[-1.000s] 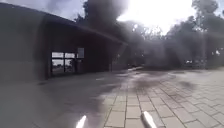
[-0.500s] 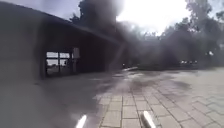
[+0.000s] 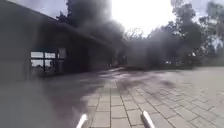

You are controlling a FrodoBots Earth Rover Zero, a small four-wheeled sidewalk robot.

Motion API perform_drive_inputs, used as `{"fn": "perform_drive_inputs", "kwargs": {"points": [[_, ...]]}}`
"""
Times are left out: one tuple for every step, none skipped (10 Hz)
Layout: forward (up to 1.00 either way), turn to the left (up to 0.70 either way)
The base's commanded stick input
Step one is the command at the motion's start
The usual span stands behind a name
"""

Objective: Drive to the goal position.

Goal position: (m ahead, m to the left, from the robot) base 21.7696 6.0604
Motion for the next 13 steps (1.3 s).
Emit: {"fn": "perform_drive_inputs", "kwargs": {"points": [[0.0, -0.7], [0.0, -0.7], [0.0, -0.47], [0.0, -0.18], [0.0, 0.0], [0.0, 0.0], [0.0, 0.0], [0.0, 0.0], [0.0, 0.0], [0.0, 0.0], [0.0, 0.0], [0.0, 0.0], [0.0, 0.0]]}}
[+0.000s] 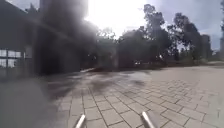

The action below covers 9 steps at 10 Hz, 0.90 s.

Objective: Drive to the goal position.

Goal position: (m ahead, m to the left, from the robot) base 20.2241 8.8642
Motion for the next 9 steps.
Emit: {"fn": "perform_drive_inputs", "kwargs": {"points": [[0.0, -0.43], [0.0, -0.6], [0.0, -0.7], [0.0, -0.7], [0.0, -0.7], [0.0, -0.7], [0.0, -0.7], [0.0, -0.7], [0.0, -0.7]]}}
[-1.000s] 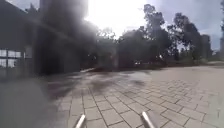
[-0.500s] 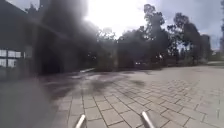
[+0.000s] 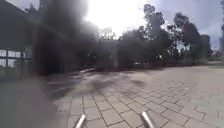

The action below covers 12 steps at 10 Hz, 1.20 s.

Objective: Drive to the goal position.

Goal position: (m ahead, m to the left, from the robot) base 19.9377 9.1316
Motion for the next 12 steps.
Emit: {"fn": "perform_drive_inputs", "kwargs": {"points": [[0.0, -0.7], [0.0, -0.7], [0.0, -0.7], [0.0, -0.7], [0.0, -0.7], [0.0, -0.7], [0.0, -0.7], [0.0, -0.7], [0.0, -0.7], [0.0, -0.7], [0.0, -0.7], [0.0, -0.7]]}}
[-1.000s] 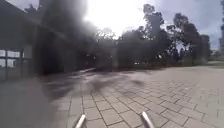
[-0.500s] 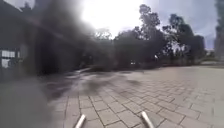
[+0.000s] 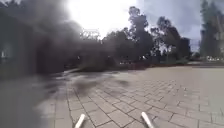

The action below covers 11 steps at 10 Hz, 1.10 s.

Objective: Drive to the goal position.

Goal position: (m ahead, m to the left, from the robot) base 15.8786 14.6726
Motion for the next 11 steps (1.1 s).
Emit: {"fn": "perform_drive_inputs", "kwargs": {"points": [[0.0, -0.7], [0.0, 0.0], [0.0, 0.0], [0.0, 0.0], [0.0, 0.0], [0.0, 0.0], [0.0, 0.0], [0.0, 0.0], [0.0, 0.08], [0.0, 0.23], [0.0, 0.39]]}}
